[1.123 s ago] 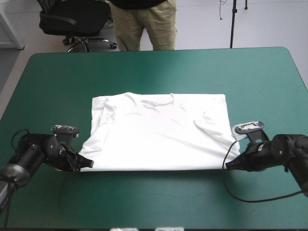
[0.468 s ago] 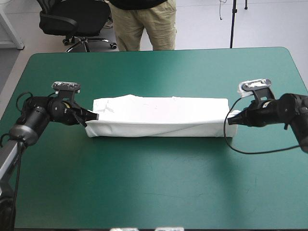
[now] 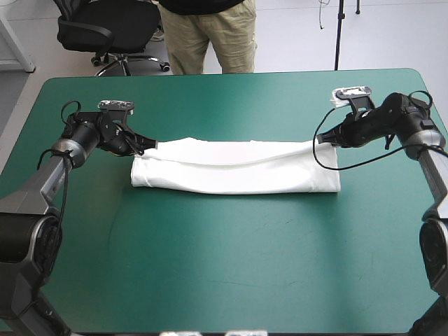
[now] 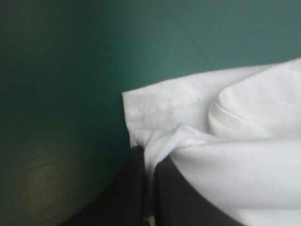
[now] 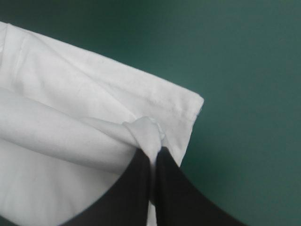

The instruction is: Fold the cloth

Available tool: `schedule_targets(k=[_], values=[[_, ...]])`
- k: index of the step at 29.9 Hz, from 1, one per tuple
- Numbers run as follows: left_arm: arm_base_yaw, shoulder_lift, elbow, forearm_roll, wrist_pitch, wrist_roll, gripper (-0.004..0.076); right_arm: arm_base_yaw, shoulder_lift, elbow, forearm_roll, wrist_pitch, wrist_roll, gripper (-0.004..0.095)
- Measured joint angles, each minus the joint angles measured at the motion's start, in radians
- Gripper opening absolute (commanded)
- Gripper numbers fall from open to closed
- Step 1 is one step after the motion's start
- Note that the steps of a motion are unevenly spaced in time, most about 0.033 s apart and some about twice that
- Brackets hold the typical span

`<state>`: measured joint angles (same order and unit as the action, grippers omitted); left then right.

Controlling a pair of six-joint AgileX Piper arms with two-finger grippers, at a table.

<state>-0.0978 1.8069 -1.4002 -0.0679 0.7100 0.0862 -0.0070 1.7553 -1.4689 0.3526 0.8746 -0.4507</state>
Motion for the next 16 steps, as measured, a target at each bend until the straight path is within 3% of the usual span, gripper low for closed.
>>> schedule_targets(k=[7, 10, 13, 16], values=[[0.000, 0.013, -0.014, 0.031, -0.074, -0.049, -0.0017, 0.000, 0.074, -0.056, 0.003, -0.015, -0.002, -0.0016], [0.001, 0.018, -0.015, 0.053, -0.091, -0.086, -0.0017, 0.000, 0.086, -0.059, 0.003, -0.027, -0.001, 0.0059], [0.003, 0.033, -0.017, 0.068, -0.105, -0.102, 0.0001, 0.000, 0.098, -0.065, 0.008, -0.031, 0.001, 0.0271], [0.004, 0.044, -0.017, 0.068, -0.107, -0.103, 0.0152, 0.000, 0.104, -0.065, 0.013, -0.036, 0.001, 0.0563]])
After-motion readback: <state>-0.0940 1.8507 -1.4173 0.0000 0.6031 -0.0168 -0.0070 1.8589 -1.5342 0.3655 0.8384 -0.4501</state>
